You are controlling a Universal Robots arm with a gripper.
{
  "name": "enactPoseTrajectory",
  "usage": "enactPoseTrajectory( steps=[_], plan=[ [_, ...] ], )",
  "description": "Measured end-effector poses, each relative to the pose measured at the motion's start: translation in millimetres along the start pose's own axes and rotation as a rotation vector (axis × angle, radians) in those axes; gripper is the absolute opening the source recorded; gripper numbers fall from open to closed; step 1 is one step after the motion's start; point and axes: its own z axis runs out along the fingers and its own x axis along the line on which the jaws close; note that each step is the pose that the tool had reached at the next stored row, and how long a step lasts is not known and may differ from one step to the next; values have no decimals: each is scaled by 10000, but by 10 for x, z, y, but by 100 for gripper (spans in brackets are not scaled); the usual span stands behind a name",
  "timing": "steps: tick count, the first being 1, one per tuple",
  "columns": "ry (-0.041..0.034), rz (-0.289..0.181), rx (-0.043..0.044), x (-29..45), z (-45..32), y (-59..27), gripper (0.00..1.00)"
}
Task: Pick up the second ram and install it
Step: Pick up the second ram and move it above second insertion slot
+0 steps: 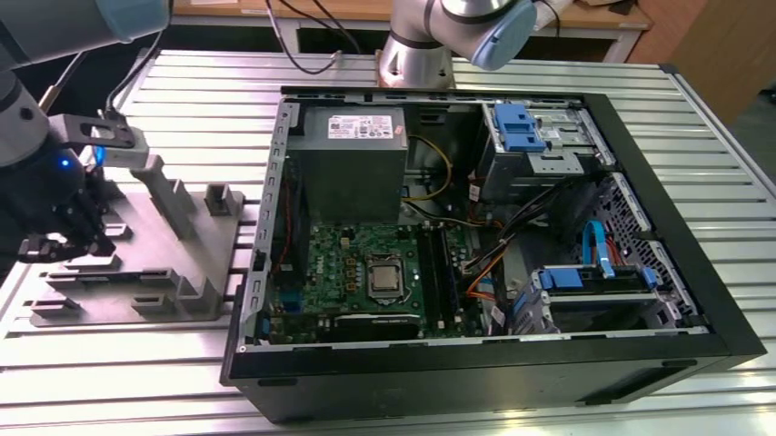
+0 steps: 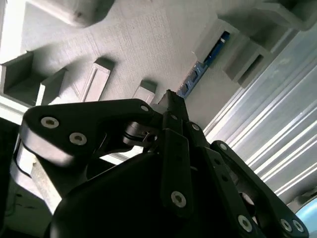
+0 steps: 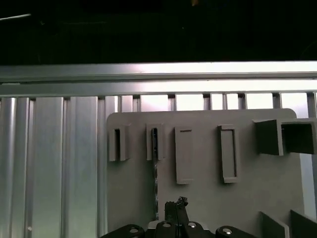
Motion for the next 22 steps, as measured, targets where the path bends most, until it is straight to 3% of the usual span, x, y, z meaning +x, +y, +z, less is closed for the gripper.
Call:
enactPoseTrajectory(
  steps=[4, 9, 17, 22],
  plan=[
    [26, -545, -14, 1, 10, 0, 10],
    [25, -551, -11, 30, 25, 31, 10],
    [24, -539, -12, 168, 39, 28, 10],
    [9, -264, -3, 191, 67, 27, 10]
  ],
)
